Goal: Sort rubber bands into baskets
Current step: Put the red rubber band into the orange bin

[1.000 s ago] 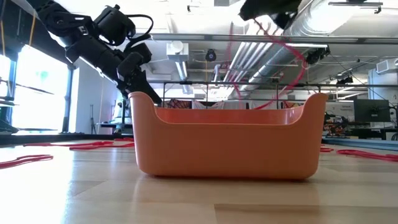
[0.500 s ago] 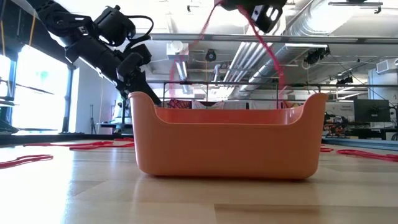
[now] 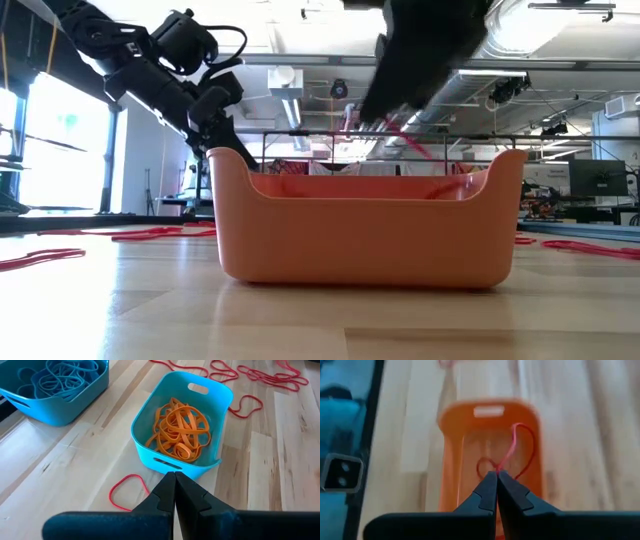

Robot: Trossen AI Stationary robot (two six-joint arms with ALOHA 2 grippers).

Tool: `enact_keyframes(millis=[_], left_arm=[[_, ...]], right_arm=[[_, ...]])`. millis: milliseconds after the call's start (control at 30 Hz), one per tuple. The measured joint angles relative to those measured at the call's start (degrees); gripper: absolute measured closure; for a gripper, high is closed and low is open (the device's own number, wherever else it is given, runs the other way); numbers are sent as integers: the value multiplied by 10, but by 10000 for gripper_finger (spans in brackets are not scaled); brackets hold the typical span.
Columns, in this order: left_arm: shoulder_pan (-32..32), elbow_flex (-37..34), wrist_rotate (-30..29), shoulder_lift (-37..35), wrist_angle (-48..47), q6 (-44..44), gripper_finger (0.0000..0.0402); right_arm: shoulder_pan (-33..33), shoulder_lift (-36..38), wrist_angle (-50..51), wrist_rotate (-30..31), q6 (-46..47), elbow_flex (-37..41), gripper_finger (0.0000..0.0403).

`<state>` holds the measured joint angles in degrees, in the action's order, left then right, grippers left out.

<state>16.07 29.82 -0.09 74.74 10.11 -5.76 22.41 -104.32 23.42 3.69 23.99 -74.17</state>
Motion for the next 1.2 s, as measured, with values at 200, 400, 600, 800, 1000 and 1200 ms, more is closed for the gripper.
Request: enact_keyframes(millis=[200,400,600,800,1000,1200], left_arm=[[0,0,-8,0,-3,0,402],[0,0,-8,0,-3,-2,402],[0,0,-9,0,-1,-7,402],[0,0,-50,0,1,-6,402],[0,0,-50,0,1,-6,402],[0,0,-53,0,1,-12,402]], right_arm=[[-18,-23,-1,-38,-4,0,403],[-19,-24,4,-39,-4,0,381],[-18,-24,3,-40,-29,0,314],[-27,-18,-4,-39,-71,0,295],[-19,17,1,-6,-120,0,363],[-2,42,-10,78,-156,0,392]])
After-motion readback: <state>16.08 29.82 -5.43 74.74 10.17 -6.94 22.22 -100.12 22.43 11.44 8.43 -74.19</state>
